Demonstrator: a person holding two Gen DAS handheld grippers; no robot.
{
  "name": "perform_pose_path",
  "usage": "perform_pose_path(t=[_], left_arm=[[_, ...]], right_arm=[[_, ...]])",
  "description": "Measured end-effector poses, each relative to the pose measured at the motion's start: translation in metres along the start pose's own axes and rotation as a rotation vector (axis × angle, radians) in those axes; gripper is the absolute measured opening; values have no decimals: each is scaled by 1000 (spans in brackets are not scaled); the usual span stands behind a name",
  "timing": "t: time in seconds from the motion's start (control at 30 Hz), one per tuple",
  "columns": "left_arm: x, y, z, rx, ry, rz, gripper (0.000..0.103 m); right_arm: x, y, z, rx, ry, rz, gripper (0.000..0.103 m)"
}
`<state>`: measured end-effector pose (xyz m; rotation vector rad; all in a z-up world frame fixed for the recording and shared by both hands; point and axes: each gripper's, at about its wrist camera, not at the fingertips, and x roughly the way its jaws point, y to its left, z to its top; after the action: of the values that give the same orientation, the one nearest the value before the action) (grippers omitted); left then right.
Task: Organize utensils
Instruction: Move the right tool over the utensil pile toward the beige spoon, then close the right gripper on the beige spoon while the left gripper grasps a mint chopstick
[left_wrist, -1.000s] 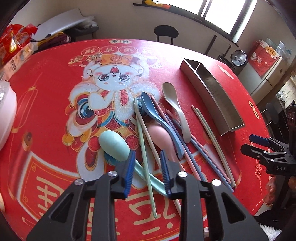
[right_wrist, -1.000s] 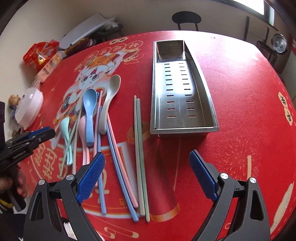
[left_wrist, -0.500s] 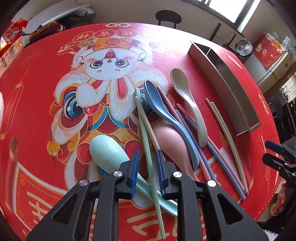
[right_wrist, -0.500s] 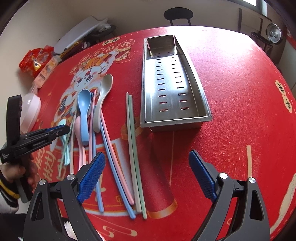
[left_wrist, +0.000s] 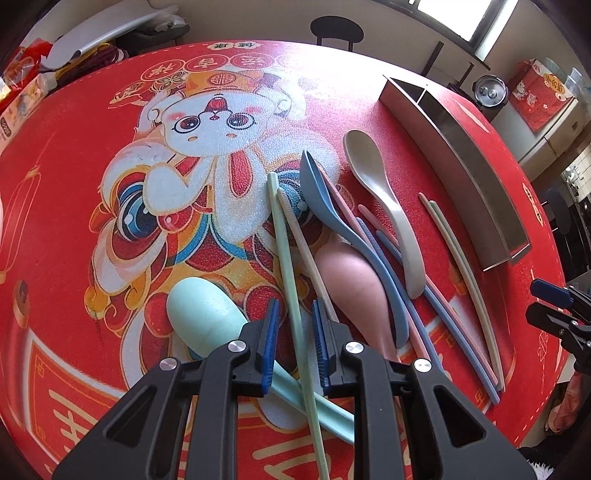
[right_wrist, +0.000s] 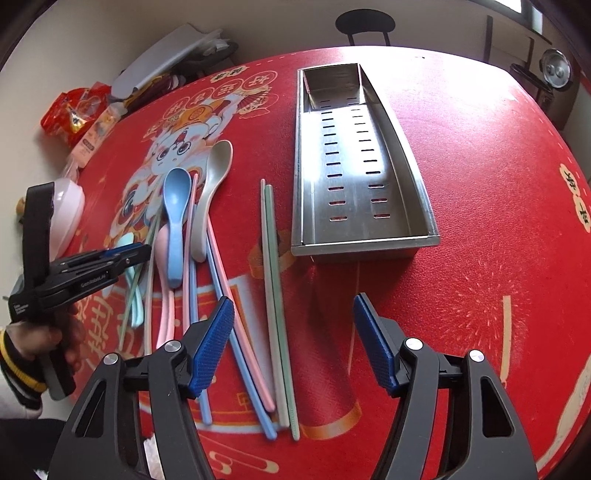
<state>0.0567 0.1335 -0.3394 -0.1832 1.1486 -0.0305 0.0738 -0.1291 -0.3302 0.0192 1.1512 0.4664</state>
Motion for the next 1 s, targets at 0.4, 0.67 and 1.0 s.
perform_pose_path(t=[0.4,0.67,1.0], left_arm=[[-2,11,-2,-34,-12,21,7],[-1,24,4,-93,-30,-4,7],[3,29,12,-112,-43,-28,8]], right_arm=[[9,35,31,-118,0,38,50],[35,66,67,-157,3,67,34],[93,84,91,-102,96,58,29]])
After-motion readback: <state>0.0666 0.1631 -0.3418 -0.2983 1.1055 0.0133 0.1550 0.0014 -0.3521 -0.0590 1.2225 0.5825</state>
